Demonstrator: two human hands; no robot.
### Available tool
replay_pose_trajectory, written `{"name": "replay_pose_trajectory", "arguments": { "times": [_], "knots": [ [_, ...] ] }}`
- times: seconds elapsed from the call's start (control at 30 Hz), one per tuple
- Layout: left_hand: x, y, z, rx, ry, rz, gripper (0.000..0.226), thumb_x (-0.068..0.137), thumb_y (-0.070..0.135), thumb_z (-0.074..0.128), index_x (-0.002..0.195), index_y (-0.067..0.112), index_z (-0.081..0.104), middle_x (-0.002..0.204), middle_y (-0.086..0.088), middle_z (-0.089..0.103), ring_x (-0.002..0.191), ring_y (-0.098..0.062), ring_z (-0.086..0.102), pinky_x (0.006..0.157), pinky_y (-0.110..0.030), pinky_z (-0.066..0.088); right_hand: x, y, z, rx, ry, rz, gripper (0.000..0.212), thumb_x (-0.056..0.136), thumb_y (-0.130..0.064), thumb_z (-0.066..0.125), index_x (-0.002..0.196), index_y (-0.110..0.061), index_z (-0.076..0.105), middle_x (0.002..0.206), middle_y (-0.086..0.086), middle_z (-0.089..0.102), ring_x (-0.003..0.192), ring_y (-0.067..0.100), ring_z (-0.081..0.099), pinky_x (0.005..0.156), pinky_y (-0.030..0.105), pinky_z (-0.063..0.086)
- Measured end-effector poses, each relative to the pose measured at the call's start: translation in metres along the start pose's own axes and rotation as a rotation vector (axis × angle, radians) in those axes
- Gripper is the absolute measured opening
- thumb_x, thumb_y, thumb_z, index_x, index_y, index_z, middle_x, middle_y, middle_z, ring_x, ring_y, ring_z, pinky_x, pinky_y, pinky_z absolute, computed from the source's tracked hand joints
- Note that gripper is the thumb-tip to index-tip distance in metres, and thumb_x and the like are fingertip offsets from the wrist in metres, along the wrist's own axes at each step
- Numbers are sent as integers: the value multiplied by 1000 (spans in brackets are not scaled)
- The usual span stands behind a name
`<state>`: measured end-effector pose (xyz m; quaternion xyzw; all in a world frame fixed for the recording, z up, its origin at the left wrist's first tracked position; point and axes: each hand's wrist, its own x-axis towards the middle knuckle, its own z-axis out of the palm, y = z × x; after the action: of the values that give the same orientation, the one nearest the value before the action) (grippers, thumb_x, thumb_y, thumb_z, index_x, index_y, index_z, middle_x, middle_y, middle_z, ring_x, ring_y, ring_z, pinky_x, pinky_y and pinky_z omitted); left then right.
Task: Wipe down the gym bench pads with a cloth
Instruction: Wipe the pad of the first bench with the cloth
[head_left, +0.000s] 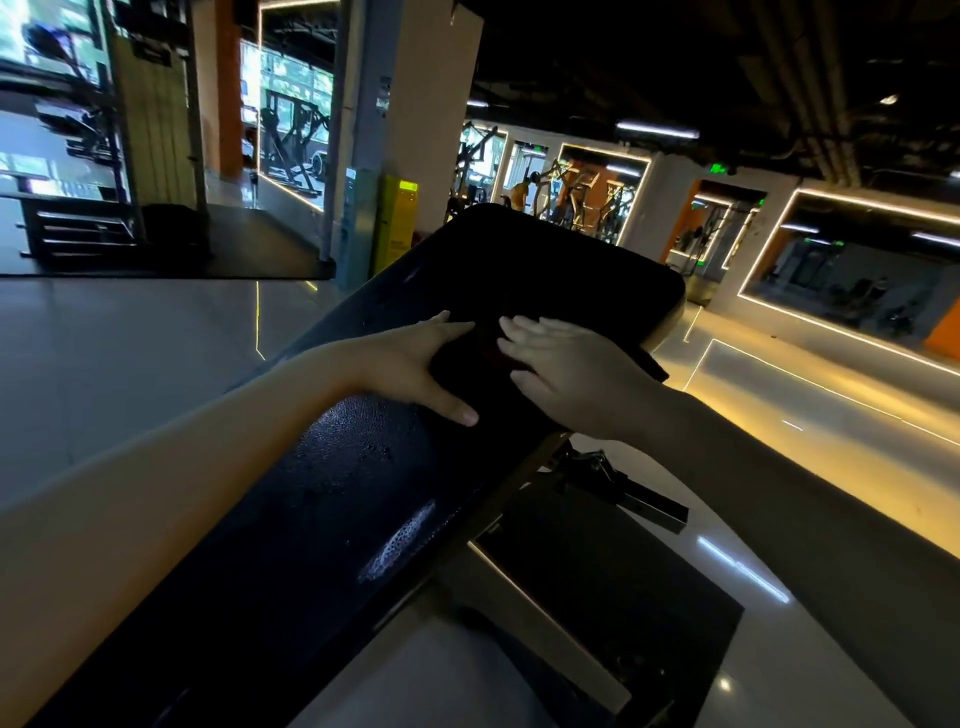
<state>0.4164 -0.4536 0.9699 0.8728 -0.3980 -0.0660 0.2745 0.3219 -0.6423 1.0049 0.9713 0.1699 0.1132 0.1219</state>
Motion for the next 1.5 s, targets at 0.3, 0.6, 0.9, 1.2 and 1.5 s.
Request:
{"name": "replay_pose_trajectory", "arguments": {
  "times": [0.3,0.6,0.9,1.2,1.5],
  "knots": [
    [43,28,-18,-193,385,237,51,91,4,59,140,6,45,138,-12,53,128,-20,48,110,-38,38,2,10,-24,304,-10,8,40,103,-27,41,137,-10,52,157,0,27,146,10,17,112,15,6],
    [81,50,-34,-18,270,285,24,86,7,68,110,9,67,98,6,61,93,-8,55,87,-25,43,-7,26,-29,161,331,336,43,85,-40,68,117,-13,57,113,4,55,106,21,51,91,40,43],
    [79,66,-71,31,279,296,14,88,8,66,99,16,65,92,13,57,81,5,50,69,-3,36,-8,53,-67,545,-52,464,37,79,-12,75,64,-15,42,68,6,41,68,21,43,58,30,34],
    [106,85,-100,-241,707,258,31,83,-10,63,74,20,56,80,5,58,79,-16,64,76,-25,55,8,104,-123,437,581,500,21,79,-17,77,89,-13,59,82,-3,51,86,19,52,61,26,40],
    [81,44,-82,52,257,310,38,81,-13,57,82,24,58,93,7,58,90,-17,57,81,-27,47,-13,59,-75,258,462,104,20,79,-16,76,83,-18,56,84,-9,50,85,16,51,72,34,42]
  ]
}}
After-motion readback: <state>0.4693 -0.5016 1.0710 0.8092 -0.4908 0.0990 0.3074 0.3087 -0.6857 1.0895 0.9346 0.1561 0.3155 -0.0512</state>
